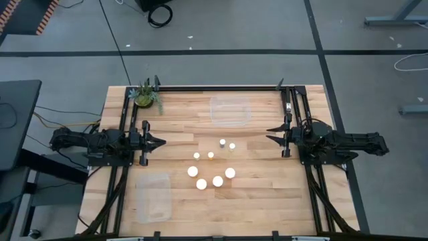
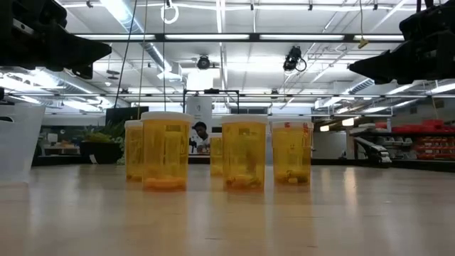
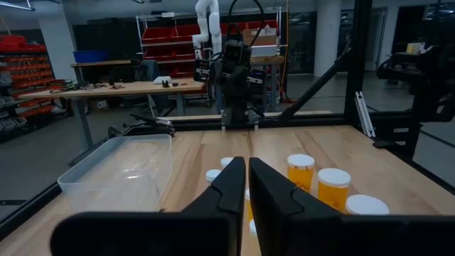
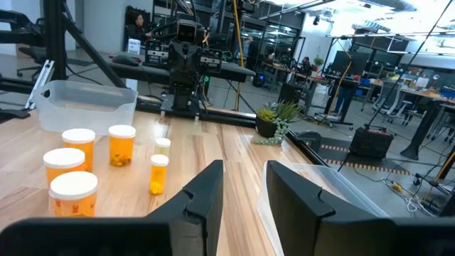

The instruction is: Pick and place medicine bottles into bin by pill shape (circle, oval)

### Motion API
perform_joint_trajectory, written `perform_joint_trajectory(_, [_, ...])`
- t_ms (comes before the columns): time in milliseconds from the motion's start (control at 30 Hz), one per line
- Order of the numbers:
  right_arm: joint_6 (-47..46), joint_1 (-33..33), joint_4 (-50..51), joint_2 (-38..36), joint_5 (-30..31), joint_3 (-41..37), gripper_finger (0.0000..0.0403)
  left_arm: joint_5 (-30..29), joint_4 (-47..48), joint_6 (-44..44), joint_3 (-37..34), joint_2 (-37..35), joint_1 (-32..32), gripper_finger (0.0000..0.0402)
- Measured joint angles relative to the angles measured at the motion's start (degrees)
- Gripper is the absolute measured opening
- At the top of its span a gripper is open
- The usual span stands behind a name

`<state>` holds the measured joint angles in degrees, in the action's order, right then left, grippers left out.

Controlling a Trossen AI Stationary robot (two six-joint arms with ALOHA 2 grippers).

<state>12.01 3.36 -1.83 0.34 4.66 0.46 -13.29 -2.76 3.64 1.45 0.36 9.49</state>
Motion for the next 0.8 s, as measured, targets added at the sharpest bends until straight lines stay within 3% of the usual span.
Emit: perform_joint_trajectory(800, [0.0, 0.0, 0.0, 0.0, 0.0, 0.0, 0.0115, 0.0, 0.0, 0.0, 0.0, 0.0, 0.0, 0.0035])
